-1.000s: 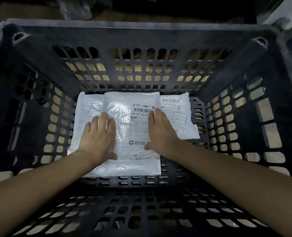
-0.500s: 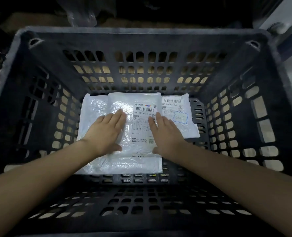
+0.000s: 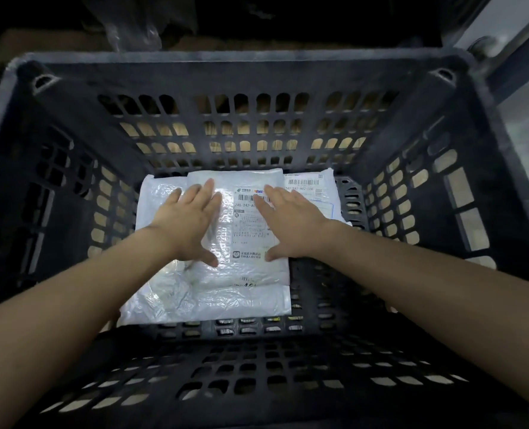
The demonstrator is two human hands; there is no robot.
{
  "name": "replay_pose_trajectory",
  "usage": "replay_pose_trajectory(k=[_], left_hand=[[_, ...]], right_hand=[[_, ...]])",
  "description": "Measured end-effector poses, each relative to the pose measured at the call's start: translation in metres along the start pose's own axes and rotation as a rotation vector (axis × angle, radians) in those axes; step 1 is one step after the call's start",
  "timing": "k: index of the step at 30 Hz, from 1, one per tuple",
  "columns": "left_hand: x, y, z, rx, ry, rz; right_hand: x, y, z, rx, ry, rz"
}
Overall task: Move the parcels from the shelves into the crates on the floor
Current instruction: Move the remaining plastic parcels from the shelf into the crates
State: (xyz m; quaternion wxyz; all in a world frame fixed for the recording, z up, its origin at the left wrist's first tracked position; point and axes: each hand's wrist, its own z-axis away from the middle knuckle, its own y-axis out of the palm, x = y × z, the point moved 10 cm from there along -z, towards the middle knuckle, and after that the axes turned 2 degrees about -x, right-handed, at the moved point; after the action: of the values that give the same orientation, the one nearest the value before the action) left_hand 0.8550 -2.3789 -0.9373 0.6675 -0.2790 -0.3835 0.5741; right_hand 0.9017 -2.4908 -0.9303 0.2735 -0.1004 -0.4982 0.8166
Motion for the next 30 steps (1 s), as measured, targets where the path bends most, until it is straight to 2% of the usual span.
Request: replay_pose_trajectory(k=[4,10,18,25,30], left_hand=[[-0.003,0.005,-0.006,0.033,-0.007,0.027],[-0.004,0.009,-0.004,0.046,-0.036,0.042],[-0.026,0.001,0.017,-0.077,-0.026,-0.067],[-0.024,0.003,0.015,0.013,-0.022,-0.039],[-0.02,-0.017,0.055,0.075,-0.096,0.046]], right_hand=[[0.0,0.015,-0.01,0.054,0.014,0.004],[-0.003,0.02,-0.01,0.05,0.027,-0.016],[0.006,0.02,0.01,-0.024,0.052,0.08],[-0.002,0.029,0.013,0.06,0.069,0.052],[0.004,0.002,0.048,0.106,0.117,-0.01]])
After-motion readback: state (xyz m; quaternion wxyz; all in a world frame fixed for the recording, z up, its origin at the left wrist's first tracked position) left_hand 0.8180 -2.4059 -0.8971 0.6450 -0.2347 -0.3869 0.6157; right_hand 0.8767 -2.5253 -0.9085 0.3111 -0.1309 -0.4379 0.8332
